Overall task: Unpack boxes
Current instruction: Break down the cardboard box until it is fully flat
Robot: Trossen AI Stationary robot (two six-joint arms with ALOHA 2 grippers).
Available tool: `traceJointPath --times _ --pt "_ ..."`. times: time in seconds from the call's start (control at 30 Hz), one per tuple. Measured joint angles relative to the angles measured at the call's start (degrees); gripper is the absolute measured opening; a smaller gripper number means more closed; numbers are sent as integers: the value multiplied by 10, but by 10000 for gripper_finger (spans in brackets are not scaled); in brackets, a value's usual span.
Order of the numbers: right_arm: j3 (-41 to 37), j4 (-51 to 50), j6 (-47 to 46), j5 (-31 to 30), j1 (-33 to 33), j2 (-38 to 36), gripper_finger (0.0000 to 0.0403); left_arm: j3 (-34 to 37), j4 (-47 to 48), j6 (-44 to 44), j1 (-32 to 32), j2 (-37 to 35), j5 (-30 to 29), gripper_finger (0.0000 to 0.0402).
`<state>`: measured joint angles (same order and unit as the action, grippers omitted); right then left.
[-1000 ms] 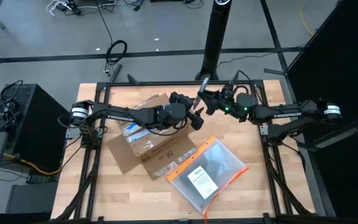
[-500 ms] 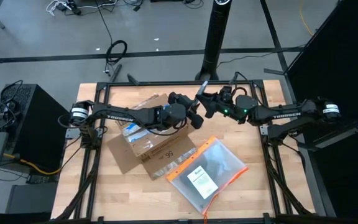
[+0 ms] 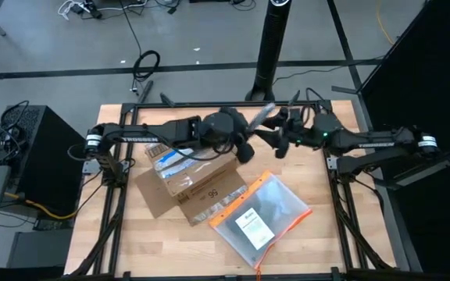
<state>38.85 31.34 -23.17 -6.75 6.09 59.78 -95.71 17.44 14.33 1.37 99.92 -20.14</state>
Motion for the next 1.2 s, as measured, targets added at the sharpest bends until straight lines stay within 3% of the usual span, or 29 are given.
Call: traceJointPath --times 0.33,0.57,0.8,1.2 --pt "0 7 24 150 10 -48 167 -83 26 -3 5 -3 213 49" --pt "0 57 24 190 -4 -23 126 -83 6 26 5 -3 234 49" --pt "26 63 12 199 -15 2 124 -84 -13 43 3 -3 244 51" --pt "56 53 5 209 -4 31 63 -95 29 51 3 -3 225 105"
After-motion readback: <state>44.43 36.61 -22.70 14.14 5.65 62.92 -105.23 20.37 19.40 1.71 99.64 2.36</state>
